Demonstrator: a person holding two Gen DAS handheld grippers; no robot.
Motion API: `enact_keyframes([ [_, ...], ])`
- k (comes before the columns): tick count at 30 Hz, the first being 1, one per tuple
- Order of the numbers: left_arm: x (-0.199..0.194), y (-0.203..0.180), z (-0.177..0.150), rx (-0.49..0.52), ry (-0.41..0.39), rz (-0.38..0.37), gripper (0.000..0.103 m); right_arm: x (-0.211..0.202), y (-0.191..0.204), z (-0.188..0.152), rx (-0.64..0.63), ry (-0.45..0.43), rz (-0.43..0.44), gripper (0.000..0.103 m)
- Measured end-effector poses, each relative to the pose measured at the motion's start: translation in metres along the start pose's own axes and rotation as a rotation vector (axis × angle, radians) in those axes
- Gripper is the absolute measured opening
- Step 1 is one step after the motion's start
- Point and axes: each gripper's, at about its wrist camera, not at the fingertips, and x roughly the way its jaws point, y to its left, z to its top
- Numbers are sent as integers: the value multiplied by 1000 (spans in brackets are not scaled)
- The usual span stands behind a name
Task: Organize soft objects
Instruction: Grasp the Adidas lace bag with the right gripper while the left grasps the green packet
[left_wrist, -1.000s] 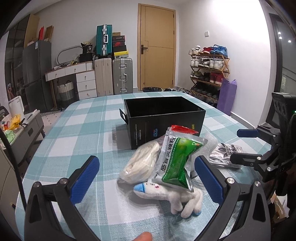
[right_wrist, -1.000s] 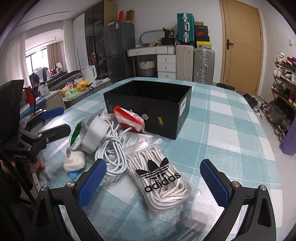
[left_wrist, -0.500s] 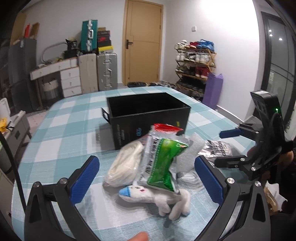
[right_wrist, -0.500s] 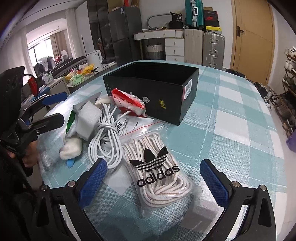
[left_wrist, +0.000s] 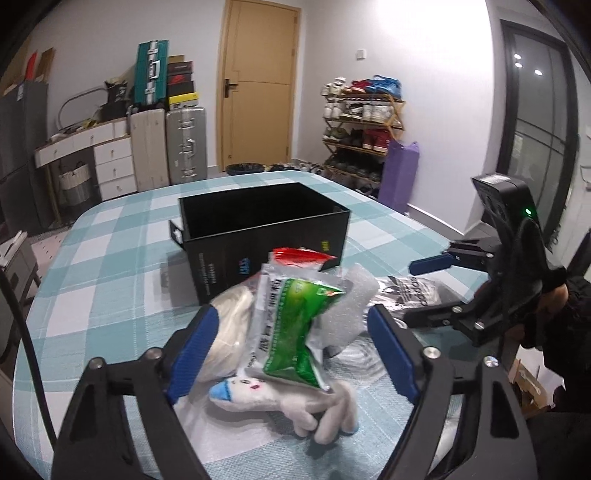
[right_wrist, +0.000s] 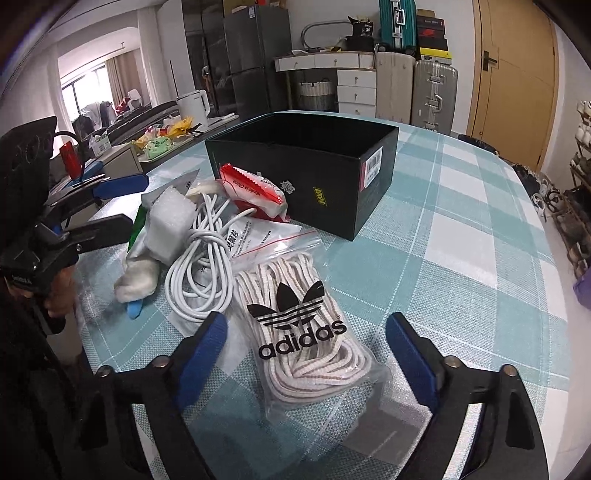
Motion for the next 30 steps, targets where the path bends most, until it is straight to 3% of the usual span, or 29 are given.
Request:
enact_keyframes([
  [3,7,-5,-1,14,34,-22,57,2,-1,0,-1,3,4,84],
  [8,11,-6,-2,-2,61,-59,51,6,-2,1,-2,14,16,76],
  [14,10,-3,-3,-26,64,-81,43,6,-1,1,-3,9,24,75],
  [17,8,-4,-3,-21,56,-89,31,6,-1,1,-2,13,25,69],
  [21,3,-6,-3,1,47,-88,16,4,0,1,-5,7,26,68],
  [30,-4,-4,-1,-9,16,-80,10,9,1,4,-12,25,24,61],
])
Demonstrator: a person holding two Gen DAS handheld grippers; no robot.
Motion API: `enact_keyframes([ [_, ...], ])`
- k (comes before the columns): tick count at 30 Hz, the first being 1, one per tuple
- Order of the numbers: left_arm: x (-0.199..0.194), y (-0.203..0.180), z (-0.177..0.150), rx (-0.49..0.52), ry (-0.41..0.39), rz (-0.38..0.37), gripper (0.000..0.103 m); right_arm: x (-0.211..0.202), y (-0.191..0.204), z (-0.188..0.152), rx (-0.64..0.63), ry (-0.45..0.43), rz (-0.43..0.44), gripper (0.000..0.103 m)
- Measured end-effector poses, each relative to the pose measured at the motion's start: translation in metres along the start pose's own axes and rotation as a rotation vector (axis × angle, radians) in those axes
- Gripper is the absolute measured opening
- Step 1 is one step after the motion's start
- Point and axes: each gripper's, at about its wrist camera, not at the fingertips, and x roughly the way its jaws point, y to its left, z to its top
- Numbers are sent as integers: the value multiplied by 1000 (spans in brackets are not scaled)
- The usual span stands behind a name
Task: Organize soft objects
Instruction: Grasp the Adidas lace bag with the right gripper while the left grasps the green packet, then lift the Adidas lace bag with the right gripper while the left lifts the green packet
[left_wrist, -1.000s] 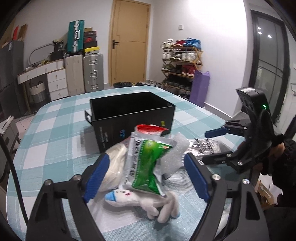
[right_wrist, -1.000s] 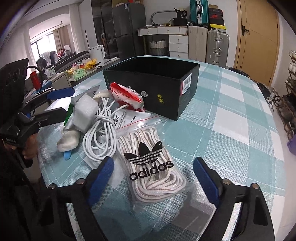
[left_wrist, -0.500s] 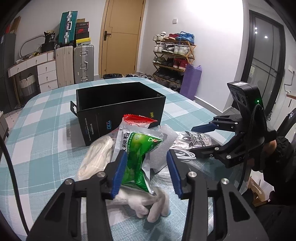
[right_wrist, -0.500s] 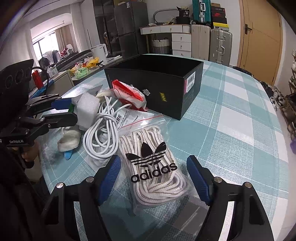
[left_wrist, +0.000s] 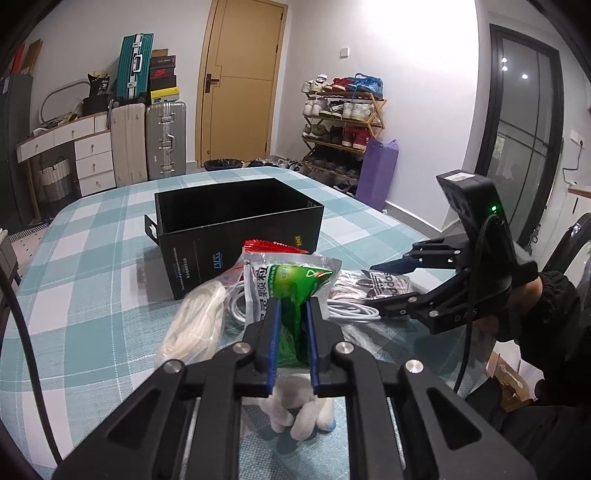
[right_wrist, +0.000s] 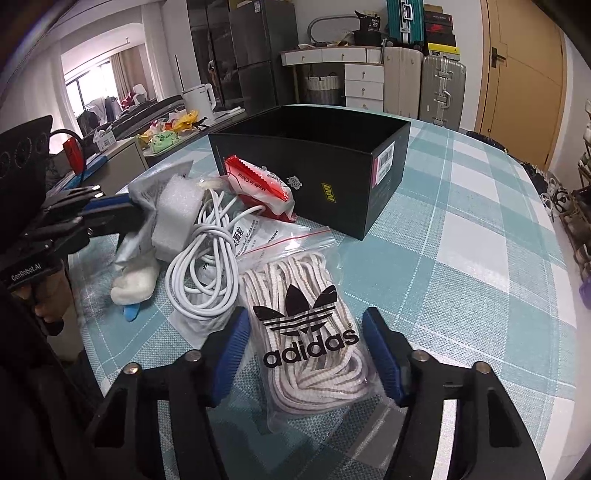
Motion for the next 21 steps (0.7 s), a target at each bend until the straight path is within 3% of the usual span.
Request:
enact_keyframes([
  [8,-8,-1,3,-18,-28,-4,9,-5,7,-4,-27,-12,-13,39],
  [21,-29,12,18,-87,-93,97,9,-56,17,-7,22,-169,-45,37],
])
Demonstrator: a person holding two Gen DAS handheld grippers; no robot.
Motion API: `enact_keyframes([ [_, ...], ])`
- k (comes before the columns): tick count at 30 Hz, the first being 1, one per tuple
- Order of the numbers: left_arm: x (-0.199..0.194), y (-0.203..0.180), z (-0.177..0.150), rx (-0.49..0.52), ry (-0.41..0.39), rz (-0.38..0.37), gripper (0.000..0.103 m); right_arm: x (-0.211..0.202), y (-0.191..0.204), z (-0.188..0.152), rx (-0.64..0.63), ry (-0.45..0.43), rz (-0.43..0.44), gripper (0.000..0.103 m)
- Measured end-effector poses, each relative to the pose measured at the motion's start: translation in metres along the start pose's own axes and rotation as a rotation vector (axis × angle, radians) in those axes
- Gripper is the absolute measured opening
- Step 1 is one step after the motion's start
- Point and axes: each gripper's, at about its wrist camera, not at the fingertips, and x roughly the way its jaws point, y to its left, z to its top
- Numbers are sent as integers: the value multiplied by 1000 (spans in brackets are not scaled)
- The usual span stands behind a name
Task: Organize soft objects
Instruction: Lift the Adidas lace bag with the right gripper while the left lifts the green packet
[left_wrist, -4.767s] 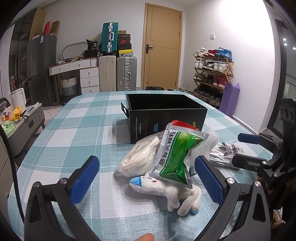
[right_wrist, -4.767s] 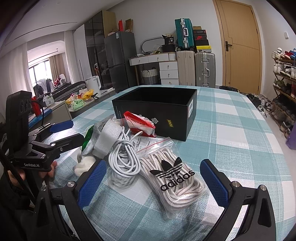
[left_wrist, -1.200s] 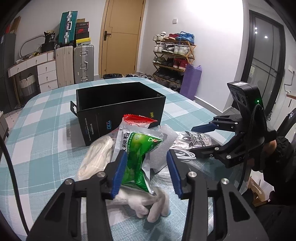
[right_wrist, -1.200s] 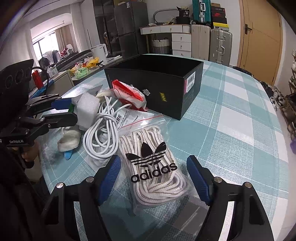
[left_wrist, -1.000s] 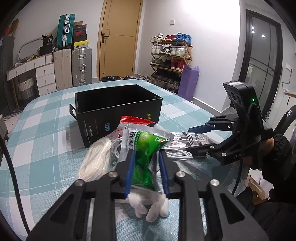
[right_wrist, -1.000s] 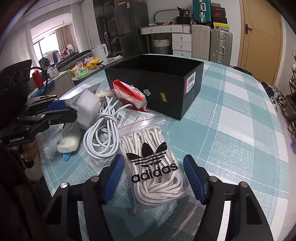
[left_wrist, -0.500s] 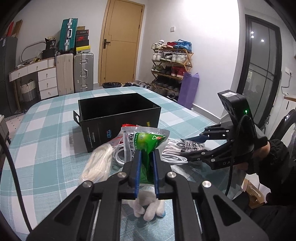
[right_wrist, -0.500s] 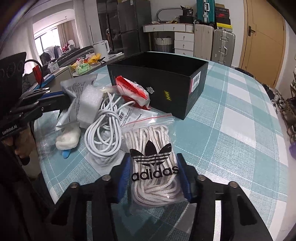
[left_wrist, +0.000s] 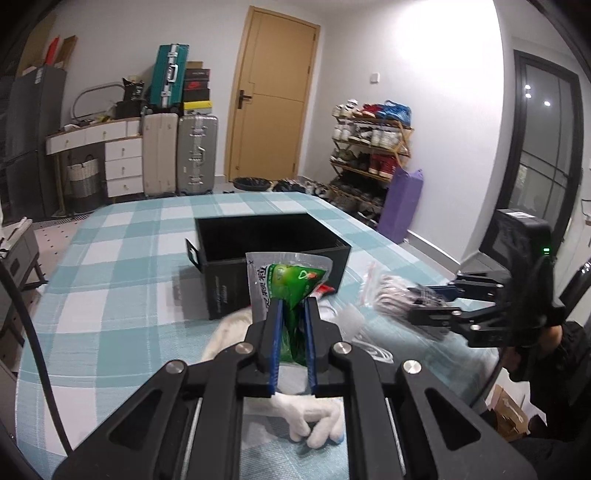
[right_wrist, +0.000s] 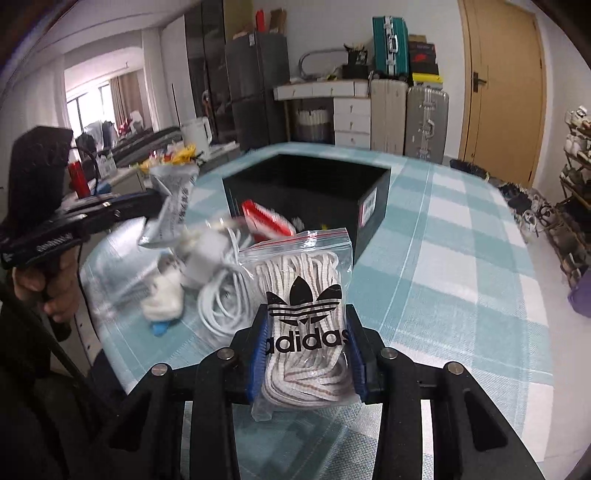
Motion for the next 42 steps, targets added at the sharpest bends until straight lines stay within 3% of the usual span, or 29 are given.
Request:
enact_keyframes([
  [9,-3,5,24,9,-52,47,8,-23,6,25,56,-113,-1,37],
  [20,12,15,41,10,-58,65,8,-14,9,57,90,-152,0,37],
  [23,14,19,38,9,-24,36,8,-11,7,60,95,-153,0,37],
  [25,15,18,31,29,13,11,12,-9,4,59,100,-146,7,37],
  [26,17,16,26,43,36,-11,18,-8,3,58,102,-143,6,37],
  [27,17,14,22,51,48,-20,34,-7,1,57,104,-139,8,37],
  [29,19,10,11,61,84,-38,53,-6,0,54,107,-136,9,37],
  [34,22,5,-5,64,139,-111,53,-5,-2,49,114,-130,10,37],
  [37,30,9,-7,38,164,-97,53,-3,-3,48,117,-125,14,38],
  [42,43,15,-11,-3,206,-136,53,2,-1,48,108,-112,24,38],
])
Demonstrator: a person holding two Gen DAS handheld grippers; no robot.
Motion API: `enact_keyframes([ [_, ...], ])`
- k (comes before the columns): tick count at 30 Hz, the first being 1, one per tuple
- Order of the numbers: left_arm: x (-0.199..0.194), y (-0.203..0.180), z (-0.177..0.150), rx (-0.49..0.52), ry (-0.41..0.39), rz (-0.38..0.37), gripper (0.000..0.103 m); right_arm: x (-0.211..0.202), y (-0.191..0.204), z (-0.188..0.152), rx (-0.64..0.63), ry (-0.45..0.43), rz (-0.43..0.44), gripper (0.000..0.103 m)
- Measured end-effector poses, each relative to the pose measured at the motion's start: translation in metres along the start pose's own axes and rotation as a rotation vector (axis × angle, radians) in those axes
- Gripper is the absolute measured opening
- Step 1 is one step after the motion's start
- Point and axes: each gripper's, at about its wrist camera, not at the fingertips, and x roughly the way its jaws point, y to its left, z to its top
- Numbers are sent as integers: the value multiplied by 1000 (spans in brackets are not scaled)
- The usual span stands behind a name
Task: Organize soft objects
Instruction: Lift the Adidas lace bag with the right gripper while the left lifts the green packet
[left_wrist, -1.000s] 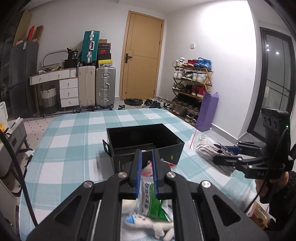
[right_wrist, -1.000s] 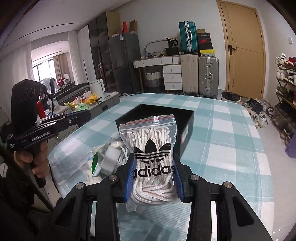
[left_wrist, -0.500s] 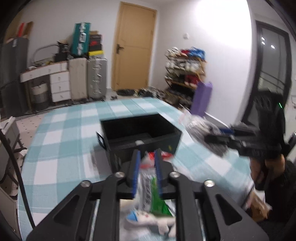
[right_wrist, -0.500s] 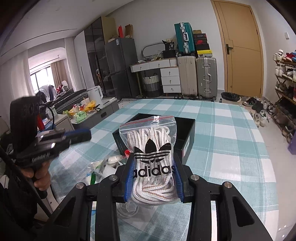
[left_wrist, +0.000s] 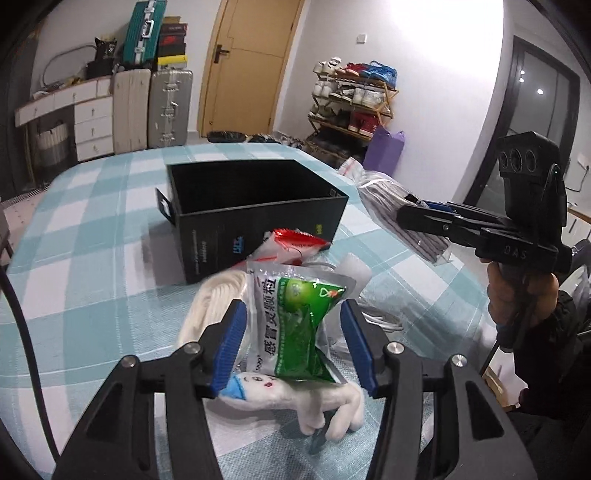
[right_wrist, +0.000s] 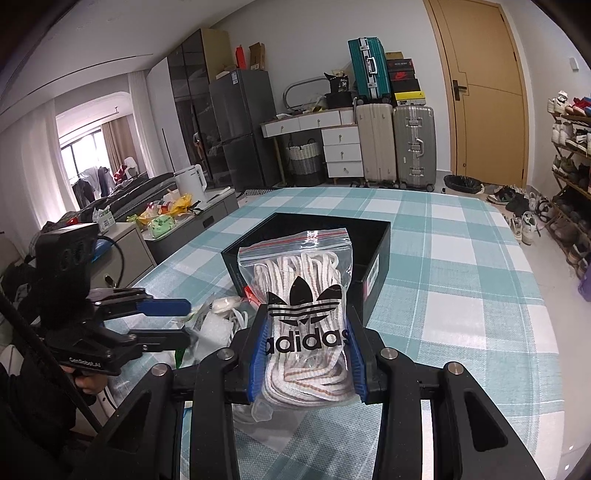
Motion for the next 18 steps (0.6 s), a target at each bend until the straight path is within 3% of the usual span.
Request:
enact_keyframes([
  [13,20,8,0,-67,52,-64,59,13,0,-1,-24,16,31,38],
  [15,20,7,0,-66,53,-74,52,14,0,-1,-25,16,34,38],
  [18,17,4,0,-53,45,-79,28,14,1,-1,-24,18,35,38],
])
